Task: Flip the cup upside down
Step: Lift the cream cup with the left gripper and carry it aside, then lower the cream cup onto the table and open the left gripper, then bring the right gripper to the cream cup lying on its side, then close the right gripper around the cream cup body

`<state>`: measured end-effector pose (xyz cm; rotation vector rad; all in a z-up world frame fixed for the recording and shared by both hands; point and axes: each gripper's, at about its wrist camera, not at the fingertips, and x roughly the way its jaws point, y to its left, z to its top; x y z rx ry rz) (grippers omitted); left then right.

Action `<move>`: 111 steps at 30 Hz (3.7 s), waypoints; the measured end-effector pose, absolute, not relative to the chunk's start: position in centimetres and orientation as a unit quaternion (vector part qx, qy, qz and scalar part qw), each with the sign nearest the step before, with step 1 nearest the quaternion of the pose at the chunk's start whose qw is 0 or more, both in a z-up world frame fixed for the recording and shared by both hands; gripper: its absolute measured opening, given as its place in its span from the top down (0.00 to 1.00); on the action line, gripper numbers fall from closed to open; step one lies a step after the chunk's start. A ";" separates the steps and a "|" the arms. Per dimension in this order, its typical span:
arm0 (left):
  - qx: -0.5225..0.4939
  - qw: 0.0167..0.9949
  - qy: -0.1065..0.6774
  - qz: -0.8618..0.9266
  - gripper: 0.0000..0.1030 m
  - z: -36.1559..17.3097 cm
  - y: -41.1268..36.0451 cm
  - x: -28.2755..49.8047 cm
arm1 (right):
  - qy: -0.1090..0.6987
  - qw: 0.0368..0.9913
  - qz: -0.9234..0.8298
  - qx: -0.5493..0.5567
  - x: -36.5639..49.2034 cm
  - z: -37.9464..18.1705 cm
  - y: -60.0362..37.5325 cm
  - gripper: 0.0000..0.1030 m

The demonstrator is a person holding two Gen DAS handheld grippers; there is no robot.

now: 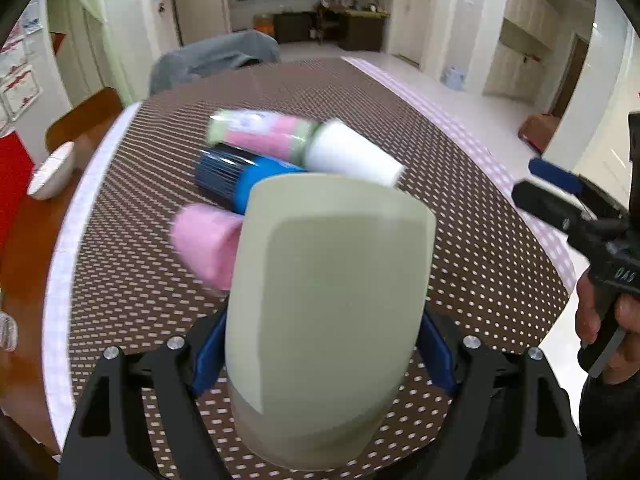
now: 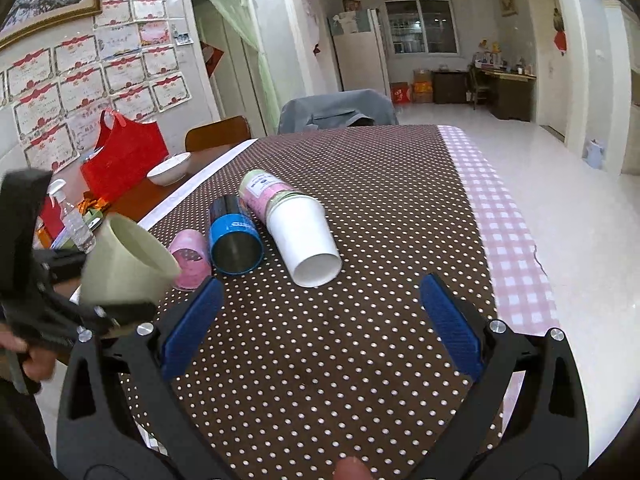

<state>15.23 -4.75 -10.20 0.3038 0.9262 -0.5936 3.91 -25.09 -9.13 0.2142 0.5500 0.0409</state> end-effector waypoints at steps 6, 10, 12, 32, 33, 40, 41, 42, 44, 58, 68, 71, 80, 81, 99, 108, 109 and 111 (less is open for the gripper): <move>0.169 0.822 0.457 -0.295 0.23 -12.7 -8.1 15.7 | 0.275 0.954 0.009 0.118 3.5 -9.7 -26.3 0.06; 0.187 0.812 0.466 -0.299 0.23 -14.0 -9.7 15.8 | 0.276 0.953 0.005 0.122 3.3 -9.9 -26.7 0.06; 0.200 0.808 0.467 -0.297 0.23 -14.4 -10.2 15.8 | 0.276 0.953 0.005 0.122 3.3 -9.9 -26.6 0.06; 0.166 0.880 0.365 -0.255 0.15 -8.9 -7.4 11.5 | 0.263 0.959 0.017 0.103 3.4 -8.2 -25.6 0.06; 0.160 0.885 0.361 -0.248 0.15 -8.5 -7.2 11.2 | 0.261 0.960 0.018 0.101 3.4 -8.1 -25.5 0.06; 0.135 0.907 0.333 -0.218 0.15 -6.4 -5.3 10.0 | 0.255 0.963 0.028 0.088 3.5 -7.2 -24.5 0.06; 0.134 0.909 0.330 -0.215 0.15 -6.2 -5.0 9.7 | 0.254 0.963 0.030 0.086 3.5 -7.1 -24.3 0.06; 0.131 0.912 0.326 -0.213 0.15 -5.9 -4.7 9.4 | 0.252 0.964 0.032 0.083 3.5 -6.9 -24.2 0.06; 0.126 0.915 0.320 -0.211 0.15 -5.5 -4.3 9.0 | 0.250 0.965 0.036 0.077 3.6 -6.6 -23.8 0.06; 0.085 0.945 0.273 -0.161 0.15 -3.5 -0.8 6.8 | 0.233 0.969 0.081 0.015 3.9 -4.9 -20.8 0.06; 0.061 0.958 0.251 -0.123 0.15 -3.2 1.2 6.4 | 0.217 0.968 0.124 0.007 4.5 -4.4 -19.1 0.06; 0.058 0.961 0.246 -0.113 0.15 -3.2 1.7 6.3 | 0.219 0.965 0.142 0.000 4.7 -4.6 -18.6 0.06; 0.055 0.964 0.242 -0.097 0.15 -3.6 2.4 6.8 | 0.218 0.951 0.218 -0.014 6.5 -4.7 -17.7 0.06; 0.054 0.964 0.242 -0.097 0.15 -3.7 2.5 6.9 | 0.218 0.949 0.229 -0.022 6.9 -4.7 -17.6 0.06; 0.057 0.954 0.289 -0.062 0.15 -6.3 4.6 12.4 | 0.302 0.748 0.468 -0.361 11.8 -7.8 -12.8 0.06; 0.054 0.945 0.321 -0.043 0.15 -8.4 4.9 13.3 | 0.301 0.612 0.529 -0.505 11.7 -10.4 -10.0 0.06; 0.054 0.944 0.322 -0.041 0.15 -8.6 5.0 13.4 | 0.300 0.596 0.534 -0.520 11.6 -10.7 -9.7 0.06; 0.054 0.944 0.322 -0.039 0.15 -8.8 5.1 13.4 | 0.295 0.572 0.538 -0.544 11.5 -11.1 -9.2 0.06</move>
